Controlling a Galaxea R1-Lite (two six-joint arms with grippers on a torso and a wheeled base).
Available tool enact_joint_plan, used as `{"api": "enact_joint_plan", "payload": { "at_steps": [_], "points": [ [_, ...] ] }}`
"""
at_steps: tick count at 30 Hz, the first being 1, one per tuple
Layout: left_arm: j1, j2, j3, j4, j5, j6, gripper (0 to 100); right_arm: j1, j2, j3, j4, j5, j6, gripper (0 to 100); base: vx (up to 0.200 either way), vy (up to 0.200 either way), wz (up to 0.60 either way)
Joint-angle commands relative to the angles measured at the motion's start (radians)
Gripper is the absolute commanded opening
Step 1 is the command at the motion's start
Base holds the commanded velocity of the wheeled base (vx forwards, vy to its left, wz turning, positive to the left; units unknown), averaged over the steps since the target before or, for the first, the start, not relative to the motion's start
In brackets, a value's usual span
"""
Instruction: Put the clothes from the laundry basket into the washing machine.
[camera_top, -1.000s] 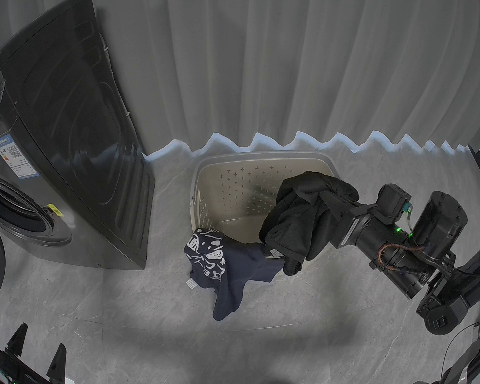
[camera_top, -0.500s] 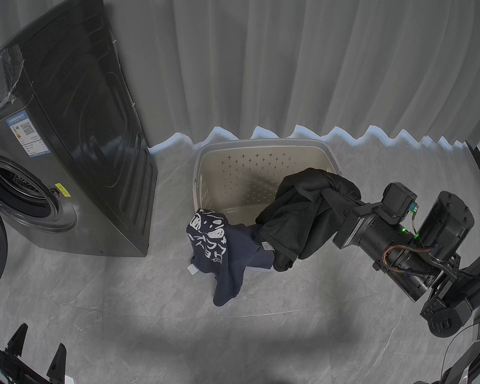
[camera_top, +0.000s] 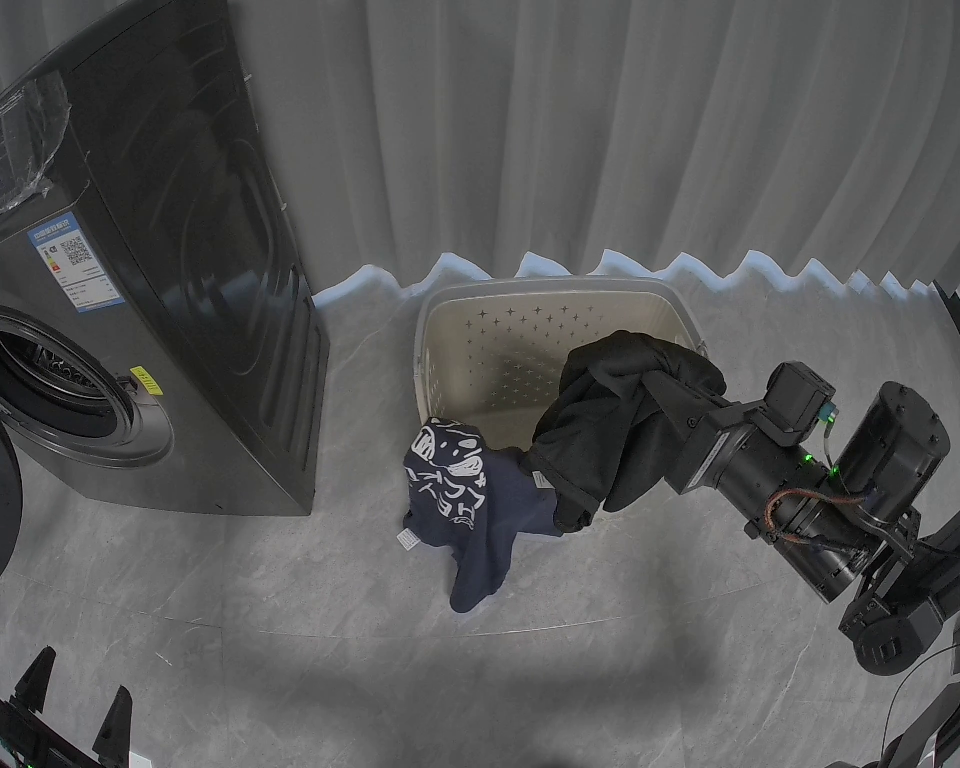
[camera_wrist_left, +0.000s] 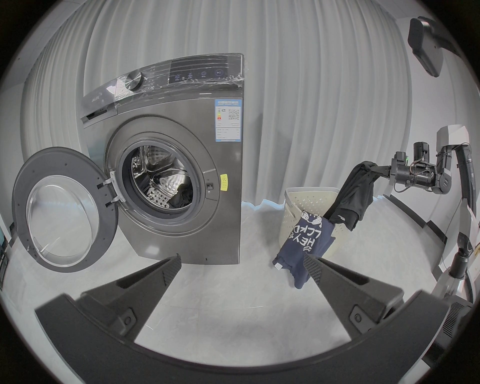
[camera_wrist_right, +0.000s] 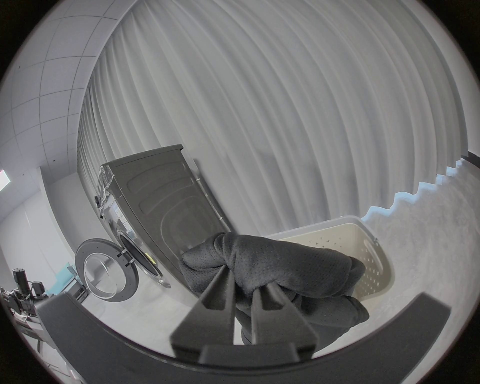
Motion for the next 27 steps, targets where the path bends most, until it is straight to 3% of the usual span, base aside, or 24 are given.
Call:
{"api": "enact_joint_plan", "payload": {
  "at_steps": [1, 27],
  "points": [
    [0.000, -0.012, 0.013, -0.001, 0.001, -0.001, 100, 0.001, 0.004, 0.002, -0.001, 0.000, 0.000, 0, 0.000, 0.200, 0.00],
    [0.000, -0.012, 0.013, -0.001, 0.000, 0.001, 100, 0.011, 0.005, -0.006, -0.024, 0.000, 0.000, 0, 0.000, 0.200, 0.00]
  ]
}}
